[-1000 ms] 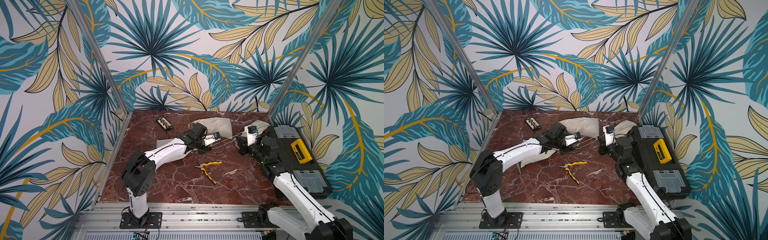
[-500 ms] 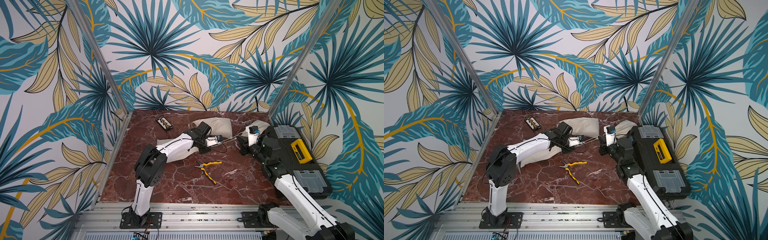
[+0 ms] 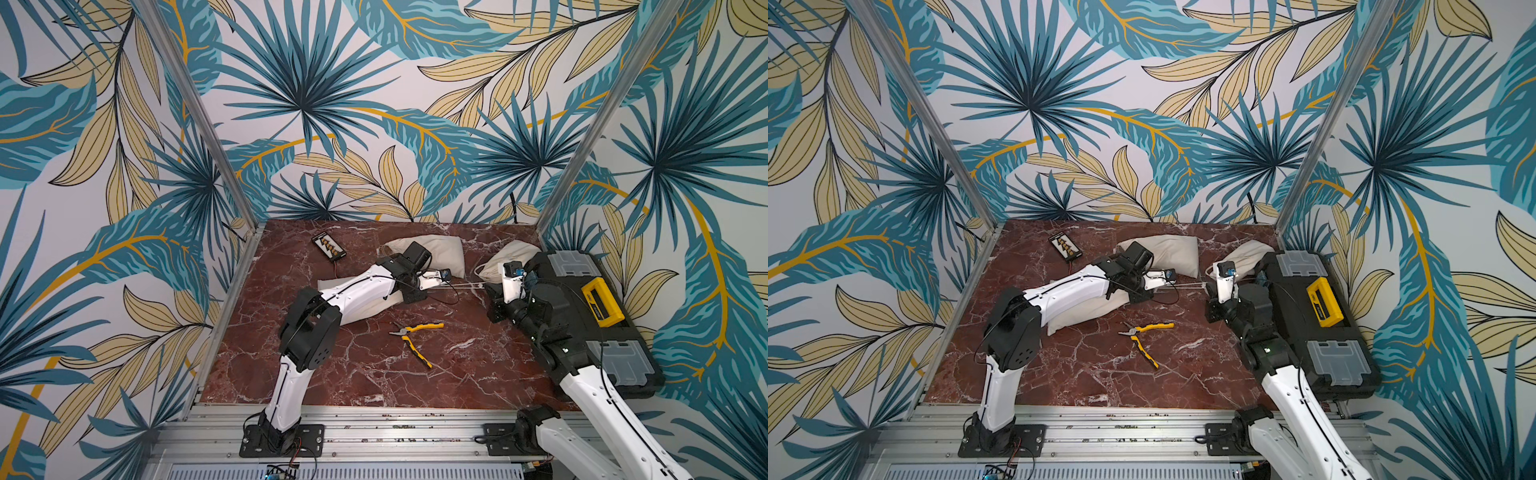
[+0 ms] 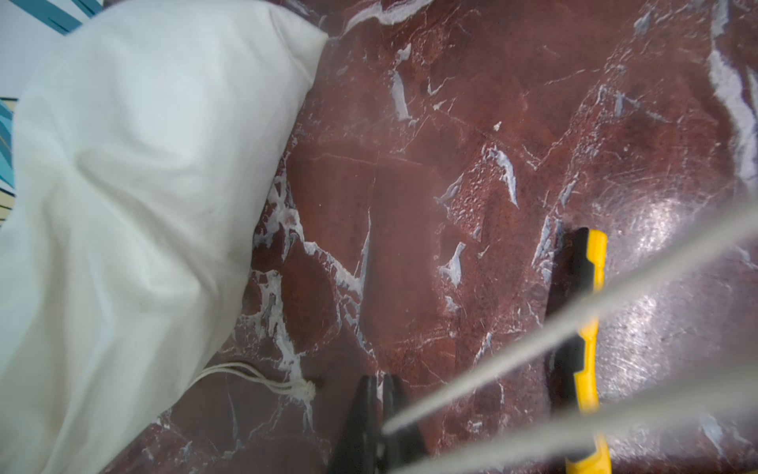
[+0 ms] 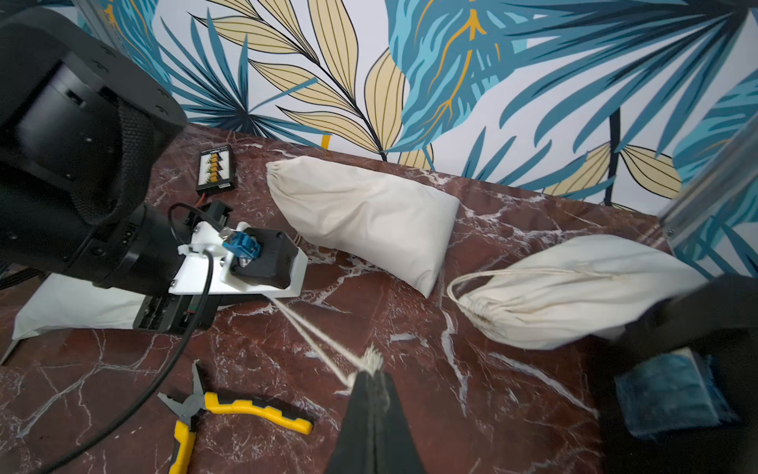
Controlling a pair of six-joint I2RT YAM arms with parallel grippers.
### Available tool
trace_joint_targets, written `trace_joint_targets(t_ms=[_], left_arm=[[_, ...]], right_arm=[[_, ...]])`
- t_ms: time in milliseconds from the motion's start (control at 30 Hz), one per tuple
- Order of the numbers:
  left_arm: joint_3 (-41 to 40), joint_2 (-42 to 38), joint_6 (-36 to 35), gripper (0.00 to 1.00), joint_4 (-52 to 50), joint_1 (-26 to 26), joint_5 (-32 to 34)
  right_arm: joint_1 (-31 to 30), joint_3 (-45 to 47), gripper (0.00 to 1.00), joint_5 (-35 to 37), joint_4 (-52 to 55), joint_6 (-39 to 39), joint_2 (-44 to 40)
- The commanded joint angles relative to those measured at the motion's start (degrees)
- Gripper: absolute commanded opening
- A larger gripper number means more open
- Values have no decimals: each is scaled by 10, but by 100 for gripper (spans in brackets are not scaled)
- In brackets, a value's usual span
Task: Close the soil bag
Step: Frap the soil bag at the center of the board.
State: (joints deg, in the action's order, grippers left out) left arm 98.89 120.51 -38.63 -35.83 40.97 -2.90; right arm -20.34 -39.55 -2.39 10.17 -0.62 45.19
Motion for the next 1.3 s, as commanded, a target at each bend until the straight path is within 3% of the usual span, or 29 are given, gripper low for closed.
trace_joint_targets(t_ms=[0,233,433,867,1033,1200,1267], left_arm=[[-31,56,-2,9,-122,-53,192],[-81,45,10,10,-109,-99,244],[-97,42,32,12,-115,-161,256],[-127,18,73,16,-98,-205,307],[-141,-9,99,15,-86,-219,288],[-179,-76,94,0,-20,-194,171],[-191,-109,96,0,4,-179,134]], right_arm=[[35,-55,0,179,-61,-3,-55],[58,-36,0,206,-58,1,-74],[76,-31,0,181,-64,1,-65],[121,-30,0,107,-85,11,-21],[122,-32,0,9,-120,12,25],[117,-12,0,-174,-187,35,119],[100,29,2,-218,-274,42,151]])
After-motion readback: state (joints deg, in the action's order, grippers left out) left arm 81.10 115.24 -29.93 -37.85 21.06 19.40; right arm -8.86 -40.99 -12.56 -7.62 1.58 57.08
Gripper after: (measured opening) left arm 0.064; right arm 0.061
